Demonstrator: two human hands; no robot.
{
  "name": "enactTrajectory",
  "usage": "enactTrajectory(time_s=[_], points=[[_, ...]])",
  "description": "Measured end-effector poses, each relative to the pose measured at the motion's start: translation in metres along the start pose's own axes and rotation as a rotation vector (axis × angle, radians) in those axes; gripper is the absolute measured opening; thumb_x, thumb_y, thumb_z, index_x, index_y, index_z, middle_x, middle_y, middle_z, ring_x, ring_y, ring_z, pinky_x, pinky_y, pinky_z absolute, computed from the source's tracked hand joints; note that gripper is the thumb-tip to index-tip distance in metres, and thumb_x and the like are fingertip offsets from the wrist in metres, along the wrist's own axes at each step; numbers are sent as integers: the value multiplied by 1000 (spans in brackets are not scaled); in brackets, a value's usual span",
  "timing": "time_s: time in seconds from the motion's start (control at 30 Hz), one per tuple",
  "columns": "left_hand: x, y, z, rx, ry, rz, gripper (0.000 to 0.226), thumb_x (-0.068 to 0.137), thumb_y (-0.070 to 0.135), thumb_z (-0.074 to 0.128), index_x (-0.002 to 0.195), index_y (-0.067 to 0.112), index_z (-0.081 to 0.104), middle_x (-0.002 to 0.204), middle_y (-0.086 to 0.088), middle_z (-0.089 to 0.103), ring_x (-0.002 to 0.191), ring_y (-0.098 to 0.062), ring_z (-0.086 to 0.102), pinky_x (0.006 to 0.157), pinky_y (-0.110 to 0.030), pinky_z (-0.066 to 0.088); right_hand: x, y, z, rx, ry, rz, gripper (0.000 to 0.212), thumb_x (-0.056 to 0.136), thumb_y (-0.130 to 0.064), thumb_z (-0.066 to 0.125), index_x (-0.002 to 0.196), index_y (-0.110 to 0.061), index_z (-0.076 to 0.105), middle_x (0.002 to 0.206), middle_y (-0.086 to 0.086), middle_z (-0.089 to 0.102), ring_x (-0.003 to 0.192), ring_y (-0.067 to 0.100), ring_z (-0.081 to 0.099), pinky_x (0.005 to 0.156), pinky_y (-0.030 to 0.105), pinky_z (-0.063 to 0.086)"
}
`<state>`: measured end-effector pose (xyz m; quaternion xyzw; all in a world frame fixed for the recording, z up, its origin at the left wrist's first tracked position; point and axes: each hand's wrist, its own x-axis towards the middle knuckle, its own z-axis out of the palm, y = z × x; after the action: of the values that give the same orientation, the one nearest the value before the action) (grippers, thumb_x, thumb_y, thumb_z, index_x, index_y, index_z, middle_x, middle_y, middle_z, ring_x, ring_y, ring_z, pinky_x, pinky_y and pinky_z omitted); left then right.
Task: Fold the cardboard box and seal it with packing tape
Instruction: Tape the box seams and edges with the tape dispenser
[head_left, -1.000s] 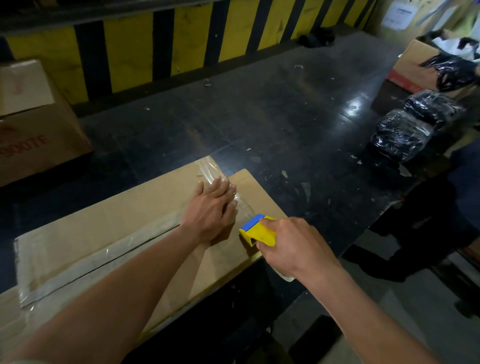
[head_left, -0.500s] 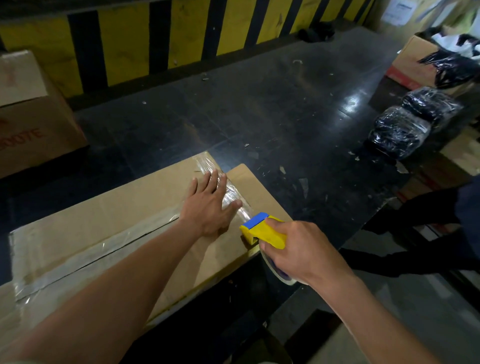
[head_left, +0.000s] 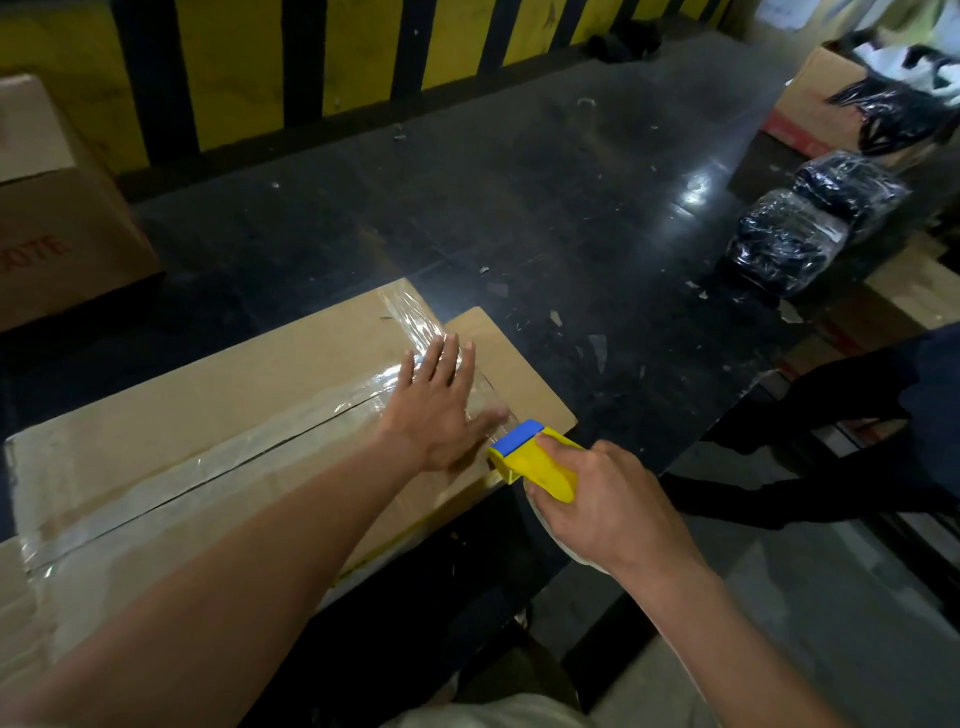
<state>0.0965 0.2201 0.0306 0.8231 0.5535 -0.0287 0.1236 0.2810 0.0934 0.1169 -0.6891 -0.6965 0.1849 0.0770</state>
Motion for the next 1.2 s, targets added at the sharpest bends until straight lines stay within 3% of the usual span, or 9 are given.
enactTrajectory(time_s=[0.33,0.47,0.6,0.8,0.97,1.2], points=[[2,-5,4,-2,13,-2,95,92,81,8,162,18,-9,170,-8,-13,156,-23,-17,124,-49,-10,-29,15,4,47,4,13,54,88,-55,57,137,-43,41,78,-4,43,73,23,54,65,37,51],[3,3,0,27,-10,-46,103,87,85,8,162,16,-7,170,-9,-14,155,-25,-18,121,-57,-11,-23,12,17,59,-10,57,55,88,-53,56,139,-42,39,80,-4,42,79,29,57,72,41,52],[2,9,7,4,26,-84,128,69,102,6,162,15,-10,169,-7,-17,155,-23,-19,120,-60,-14,-26,15,25,84,35,55,57,87,-54,58,140,-46,38,79,-4,43,79,29,57,69,38,49],[4,6,10,28,55,-80,129,66,103,3,162,17,-11,170,-8,-15,156,-23,-17,122,-60,-10,-42,24,29,134,104,79,59,85,-57,59,140,-47,43,77,-6,43,73,25,53,66,34,46],[3,6,10,32,59,-81,126,71,102,9,161,17,-10,170,-8,-16,156,-23,-17,122,-60,-10,-39,22,32,115,55,89,59,85,-57,58,141,-47,43,77,-6,43,71,21,49,65,30,43],[2,7,10,22,50,-77,129,68,103,5,162,16,-10,169,-9,-17,155,-23,-18,121,-60,-13,-11,10,11,94,-54,64,36,86,-44,60,120,-29,61,80,8,66,84,34,63,68,40,52]])
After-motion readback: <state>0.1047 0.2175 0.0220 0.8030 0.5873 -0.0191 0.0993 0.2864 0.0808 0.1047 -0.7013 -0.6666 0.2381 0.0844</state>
